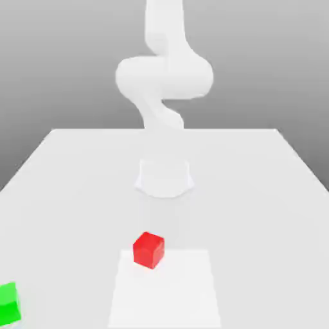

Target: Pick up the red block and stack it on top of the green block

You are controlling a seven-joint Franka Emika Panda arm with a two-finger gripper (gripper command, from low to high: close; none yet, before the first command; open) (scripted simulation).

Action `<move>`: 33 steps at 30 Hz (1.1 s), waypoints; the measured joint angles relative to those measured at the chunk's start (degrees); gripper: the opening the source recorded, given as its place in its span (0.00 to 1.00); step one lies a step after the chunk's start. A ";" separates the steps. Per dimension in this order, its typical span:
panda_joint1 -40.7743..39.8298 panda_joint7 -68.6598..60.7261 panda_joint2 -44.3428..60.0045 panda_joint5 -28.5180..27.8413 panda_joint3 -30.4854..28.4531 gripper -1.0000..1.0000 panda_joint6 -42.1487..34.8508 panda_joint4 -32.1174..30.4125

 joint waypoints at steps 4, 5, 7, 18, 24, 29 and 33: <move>-2.26 4.39 6.86 -0.44 1.61 0.50 5.44 -7.07; -2.78 5.47 8.55 -0.53 1.90 0.50 6.76 -8.81; -3.82 7.60 11.93 -0.64 2.42 0.50 9.42 -12.33; -8.15 18.80 37.60 0.55 2.92 0.50 29.10 -31.21; -6.79 21.61 51.69 -2.47 0.34 0.00 40.84 -30.52; -6.83 21.75 51.69 -2.61 0.36 0.00 40.91 -30.52; -7.04 21.31 49.19 -1.89 0.82 0.00 38.73 -30.82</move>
